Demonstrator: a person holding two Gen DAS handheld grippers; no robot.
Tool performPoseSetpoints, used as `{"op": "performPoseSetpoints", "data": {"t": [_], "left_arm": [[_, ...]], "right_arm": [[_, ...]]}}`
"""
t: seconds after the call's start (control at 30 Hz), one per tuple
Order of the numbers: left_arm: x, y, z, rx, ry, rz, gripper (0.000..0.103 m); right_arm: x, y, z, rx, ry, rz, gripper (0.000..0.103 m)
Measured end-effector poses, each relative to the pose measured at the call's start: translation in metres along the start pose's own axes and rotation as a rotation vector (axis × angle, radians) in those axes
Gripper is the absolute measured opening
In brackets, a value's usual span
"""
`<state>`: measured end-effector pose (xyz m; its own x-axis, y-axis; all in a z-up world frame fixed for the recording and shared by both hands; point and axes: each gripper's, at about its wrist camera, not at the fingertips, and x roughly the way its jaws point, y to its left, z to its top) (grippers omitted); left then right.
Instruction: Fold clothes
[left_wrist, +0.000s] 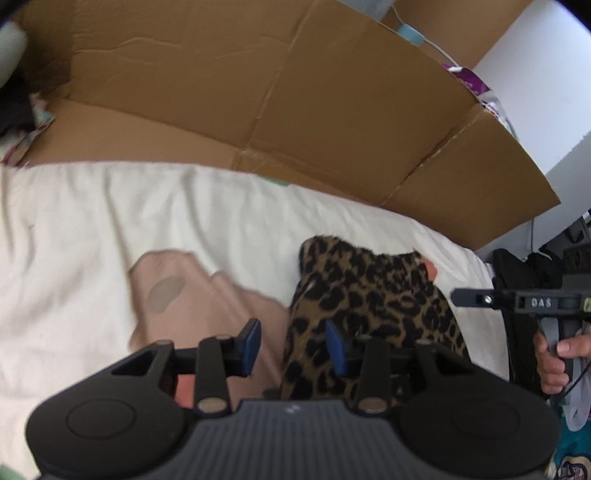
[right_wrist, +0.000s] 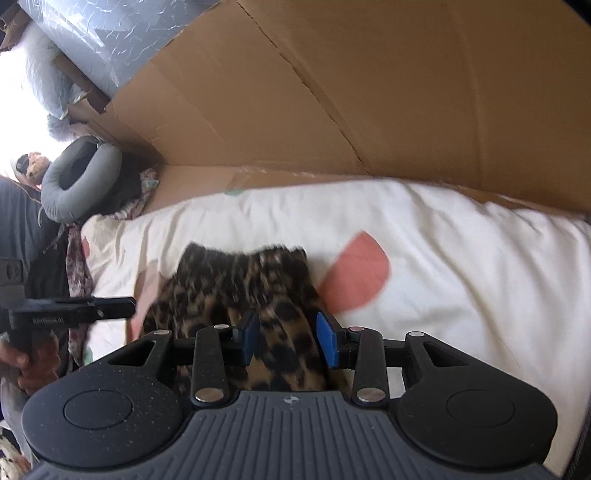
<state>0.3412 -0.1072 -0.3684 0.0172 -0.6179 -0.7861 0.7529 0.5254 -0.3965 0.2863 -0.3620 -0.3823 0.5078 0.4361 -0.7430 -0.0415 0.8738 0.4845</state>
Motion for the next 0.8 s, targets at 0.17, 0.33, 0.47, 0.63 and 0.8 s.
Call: {"op": "performPoseSetpoints", "data": {"t": [0.17,0.33,0.47,0.63,0.8], "left_arm": [[0.015,-0.011,0.008,0.023,0.001,-0.004,0.041],[0.028,-0.016,0.006,0.054,0.020,0.007,0.040],[0.035,-0.018,0.005,0.071,0.035,0.013,0.040],[0.036,-0.020,0.004,0.078,0.040,0.014,0.040],[0.034,-0.023,0.005,0.091,0.037,0.012,0.038]], "right_arm": [[0.021,0.003,0.010,0.000,0.029,-0.011,0.041],[0.033,0.007,0.008,-0.008,0.049,-0.004,0.041],[0.040,0.007,0.008,-0.009,0.067,0.004,0.038],[0.037,0.010,0.008,-0.059,0.056,-0.006,0.014],[0.029,0.016,0.009,-0.104,0.025,-0.026,0.012]]}}
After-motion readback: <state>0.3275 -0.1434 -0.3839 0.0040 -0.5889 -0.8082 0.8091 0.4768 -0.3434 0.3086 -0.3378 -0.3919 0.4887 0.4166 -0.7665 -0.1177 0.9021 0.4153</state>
